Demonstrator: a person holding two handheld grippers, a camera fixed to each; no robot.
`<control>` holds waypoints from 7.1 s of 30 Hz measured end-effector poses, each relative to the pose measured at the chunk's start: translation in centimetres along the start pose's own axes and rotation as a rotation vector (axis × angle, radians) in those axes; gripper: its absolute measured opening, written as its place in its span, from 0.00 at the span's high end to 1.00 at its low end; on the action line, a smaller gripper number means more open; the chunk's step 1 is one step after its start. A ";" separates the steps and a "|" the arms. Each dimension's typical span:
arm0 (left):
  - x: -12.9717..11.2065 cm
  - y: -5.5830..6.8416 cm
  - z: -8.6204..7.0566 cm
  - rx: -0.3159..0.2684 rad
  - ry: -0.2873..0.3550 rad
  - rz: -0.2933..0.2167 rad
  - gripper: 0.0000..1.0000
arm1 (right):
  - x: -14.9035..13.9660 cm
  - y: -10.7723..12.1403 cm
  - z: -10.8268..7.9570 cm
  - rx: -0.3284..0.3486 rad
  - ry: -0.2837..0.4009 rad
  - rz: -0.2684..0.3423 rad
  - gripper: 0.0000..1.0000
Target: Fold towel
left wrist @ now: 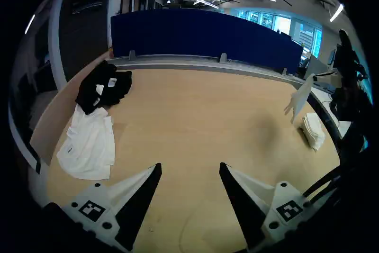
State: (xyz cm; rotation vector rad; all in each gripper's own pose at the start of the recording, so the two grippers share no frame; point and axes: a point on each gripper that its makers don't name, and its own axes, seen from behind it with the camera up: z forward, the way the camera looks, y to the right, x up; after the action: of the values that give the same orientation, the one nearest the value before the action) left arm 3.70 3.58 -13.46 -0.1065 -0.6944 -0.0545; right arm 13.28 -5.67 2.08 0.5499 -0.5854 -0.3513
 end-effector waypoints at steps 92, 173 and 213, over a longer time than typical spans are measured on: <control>0.7 5.1 0.8 -0.018 -0.038 0.118 0.10 | -33.4 13.5 -7.0 -0.368 -0.417 0.438 0.97; 8.3 3.6 2.0 -0.033 0.198 0.072 0.10 | -6.4 8.5 -11.2 -0.571 0.416 0.438 0.06; 15.2 -0.6 3.4 0.038 0.589 0.026 0.10 | 1.4 0.9 -5.2 -0.532 0.456 0.369 0.06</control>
State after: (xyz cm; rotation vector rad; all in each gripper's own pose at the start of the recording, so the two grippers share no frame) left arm 13.16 3.10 -1.10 -0.0574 -0.1056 -0.0449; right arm 17.71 -3.63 -0.47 -0.0043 -0.1284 -0.0171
